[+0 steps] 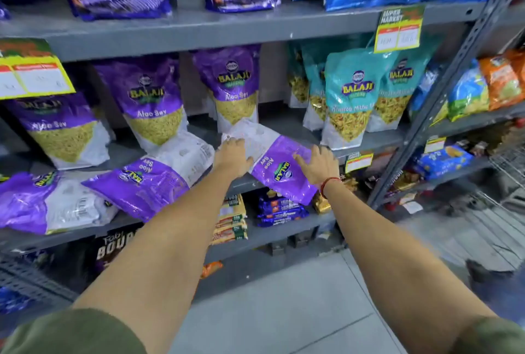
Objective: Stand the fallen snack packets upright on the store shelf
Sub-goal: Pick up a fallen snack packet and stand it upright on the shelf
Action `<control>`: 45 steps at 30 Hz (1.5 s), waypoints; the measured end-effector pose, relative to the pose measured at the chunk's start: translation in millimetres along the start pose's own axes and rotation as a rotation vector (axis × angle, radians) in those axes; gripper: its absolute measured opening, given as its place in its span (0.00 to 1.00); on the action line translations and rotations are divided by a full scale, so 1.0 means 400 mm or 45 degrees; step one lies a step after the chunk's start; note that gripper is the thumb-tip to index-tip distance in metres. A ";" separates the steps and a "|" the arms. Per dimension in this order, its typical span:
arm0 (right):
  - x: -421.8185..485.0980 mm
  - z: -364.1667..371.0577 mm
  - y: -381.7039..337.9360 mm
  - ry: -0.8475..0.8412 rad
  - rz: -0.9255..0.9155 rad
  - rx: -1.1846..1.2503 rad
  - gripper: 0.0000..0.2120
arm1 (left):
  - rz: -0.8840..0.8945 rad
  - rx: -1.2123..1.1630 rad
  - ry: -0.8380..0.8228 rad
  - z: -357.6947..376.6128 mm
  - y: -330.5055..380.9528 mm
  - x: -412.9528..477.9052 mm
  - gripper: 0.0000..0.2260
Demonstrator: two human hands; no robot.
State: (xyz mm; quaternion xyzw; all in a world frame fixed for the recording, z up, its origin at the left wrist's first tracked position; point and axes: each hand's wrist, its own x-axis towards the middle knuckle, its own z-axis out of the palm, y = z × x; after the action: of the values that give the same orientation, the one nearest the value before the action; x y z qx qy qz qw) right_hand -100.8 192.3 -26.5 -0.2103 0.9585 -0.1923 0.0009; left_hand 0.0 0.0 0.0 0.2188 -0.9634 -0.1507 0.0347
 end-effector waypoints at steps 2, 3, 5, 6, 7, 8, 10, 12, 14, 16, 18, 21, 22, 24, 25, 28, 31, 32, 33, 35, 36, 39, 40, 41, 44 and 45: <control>0.010 0.013 0.015 -0.102 0.044 -0.001 0.35 | -0.162 -0.157 0.011 0.025 -0.009 0.006 0.25; 0.016 0.024 0.027 -0.127 0.055 -0.008 0.35 | -0.211 -0.195 0.016 0.040 -0.014 0.013 0.25; 0.016 0.027 0.031 -0.101 0.051 -0.009 0.30 | -0.237 -0.219 0.066 0.050 -0.020 0.030 0.26; 0.014 0.030 0.023 -0.053 0.024 -0.004 0.27 | -0.232 -0.223 0.098 0.047 -0.021 0.044 0.27; 0.014 0.040 0.015 0.013 -0.025 0.021 0.23 | -0.236 -0.230 0.122 0.044 -0.022 0.062 0.28; 0.006 0.045 -0.005 0.088 -0.101 0.060 0.20 | -0.247 -0.255 0.152 0.034 -0.025 0.076 0.30; -0.013 0.073 -0.047 0.160 -0.240 0.152 0.15 | -0.321 -0.343 0.109 0.028 -0.034 0.111 0.34; -0.040 0.097 -0.104 0.182 -0.349 0.230 0.13 | -0.367 -0.449 0.044 0.025 -0.042 0.140 0.37; -0.076 0.109 -0.165 0.169 -0.379 0.330 0.12 | -0.361 -0.526 0.040 0.019 -0.044 0.153 0.37; -0.114 0.134 -0.217 0.098 -0.271 0.487 0.14 | -0.382 -0.478 0.082 0.006 -0.051 0.151 0.34; -0.151 0.174 -0.260 -0.022 -0.040 0.738 0.19 | -0.417 -0.347 0.083 -0.001 -0.069 0.145 0.30; -0.179 0.212 -0.300 -0.154 0.543 1.407 0.21 | -0.330 -0.093 0.082 0.002 -0.090 0.132 0.28; -0.174 0.218 -0.305 -0.184 0.745 1.665 0.20 | -0.281 -0.021 0.136 0.006 -0.092 0.131 0.27; -0.156 0.215 -0.301 -0.178 0.985 2.006 0.18 | -0.224 0.020 0.243 0.008 -0.090 0.135 0.25; -0.142 0.207 -0.298 -0.144 1.037 2.088 0.16 | -0.213 -0.002 0.249 0.001 -0.089 0.144 0.25; -0.105 0.188 -0.285 0.008 1.094 2.245 0.12 | -0.130 -0.023 0.065 -0.026 -0.077 0.180 0.29; -0.083 0.199 -0.272 0.157 1.112 2.345 0.10 | 0.091 0.069 -0.117 -0.035 -0.047 0.229 0.31; -0.077 0.204 -0.274 0.173 1.097 2.370 0.11 | 0.140 0.086 -0.208 -0.032 -0.034 0.250 0.33; -0.073 0.214 -0.277 0.192 1.084 2.395 0.14 | 0.147 0.110 -0.317 -0.026 -0.020 0.266 0.35; -0.062 0.225 -0.290 0.241 1.081 2.465 0.19 | 0.127 0.186 -0.493 -0.013 0.004 0.297 0.37; -0.055 0.227 -0.297 0.277 1.077 2.496 0.23 | 0.118 0.221 -0.524 -0.005 0.011 0.309 0.38; -0.037 0.227 -0.315 0.353 0.996 2.548 0.30 | 0.054 0.242 -0.540 -0.003 0.029 0.318 0.42; -0.035 0.224 -0.320 0.370 0.978 2.509 0.32 | 0.047 0.231 -0.565 -0.004 0.030 0.323 0.44; -0.037 0.227 -0.324 0.408 0.965 2.437 0.33 | 0.044 0.217 -0.607 -0.002 0.028 0.321 0.47; -0.049 0.228 -0.331 0.528 0.895 2.209 0.36 | 0.006 0.103 -0.703 0.000 0.007 0.306 0.52; -0.055 0.232 -0.334 0.561 0.871 2.161 0.38 | -0.015 0.010 -0.722 0.004 -0.009 0.300 0.51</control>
State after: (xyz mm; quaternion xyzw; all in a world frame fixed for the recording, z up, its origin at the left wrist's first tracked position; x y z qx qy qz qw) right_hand -19.4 55.2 -64.9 0.1946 0.4862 -0.8514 0.0290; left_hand -107.1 -54.5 -2.6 0.1736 -0.9340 -0.2022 -0.2380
